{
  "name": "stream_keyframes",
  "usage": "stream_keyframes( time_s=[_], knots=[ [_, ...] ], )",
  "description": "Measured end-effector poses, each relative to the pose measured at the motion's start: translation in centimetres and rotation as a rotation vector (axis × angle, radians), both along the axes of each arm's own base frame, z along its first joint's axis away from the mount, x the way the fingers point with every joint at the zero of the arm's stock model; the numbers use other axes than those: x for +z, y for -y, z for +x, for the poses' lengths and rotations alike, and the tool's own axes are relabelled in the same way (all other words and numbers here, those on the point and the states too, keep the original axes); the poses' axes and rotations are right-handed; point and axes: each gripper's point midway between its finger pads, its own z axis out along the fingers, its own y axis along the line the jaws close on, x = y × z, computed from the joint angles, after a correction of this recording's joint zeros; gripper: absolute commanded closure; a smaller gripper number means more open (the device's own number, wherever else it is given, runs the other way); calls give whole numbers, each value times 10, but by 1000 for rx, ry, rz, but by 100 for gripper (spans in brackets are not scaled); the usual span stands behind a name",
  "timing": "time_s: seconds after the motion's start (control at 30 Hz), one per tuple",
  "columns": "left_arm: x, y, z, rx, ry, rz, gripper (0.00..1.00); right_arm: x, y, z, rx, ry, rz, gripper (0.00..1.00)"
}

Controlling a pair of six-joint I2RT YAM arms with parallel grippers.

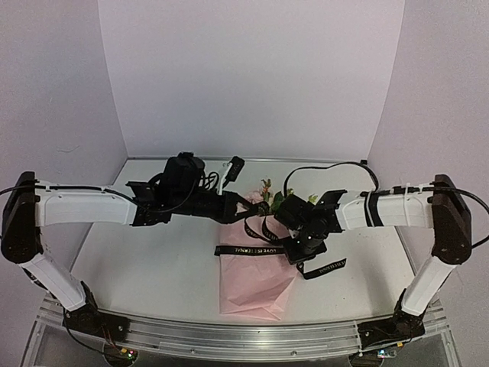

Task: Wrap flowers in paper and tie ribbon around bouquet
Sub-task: Cross the ribbon over the folded bouquet.

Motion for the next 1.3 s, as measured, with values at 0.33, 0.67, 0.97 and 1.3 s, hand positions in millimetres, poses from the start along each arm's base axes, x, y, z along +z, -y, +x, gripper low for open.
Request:
stream_keyframes(
  time_s=[0.33, 0.67, 0.97, 1.3],
  knots=[
    [-4, -47, -37, 35, 3, 2, 94, -6, 13, 17, -194, 85, -5, 100],
    [-126, -149, -25, 479, -169, 304, 48, -4, 19, 24, -247, 118, -9, 100],
    [-117, -168, 9, 560, -167, 293, 50, -4, 18, 25, -242, 120, -11, 100],
    [-147, -106, 2, 109, -185, 392, 44, -5, 18, 25, -216, 118, -22, 100]
  ],
)
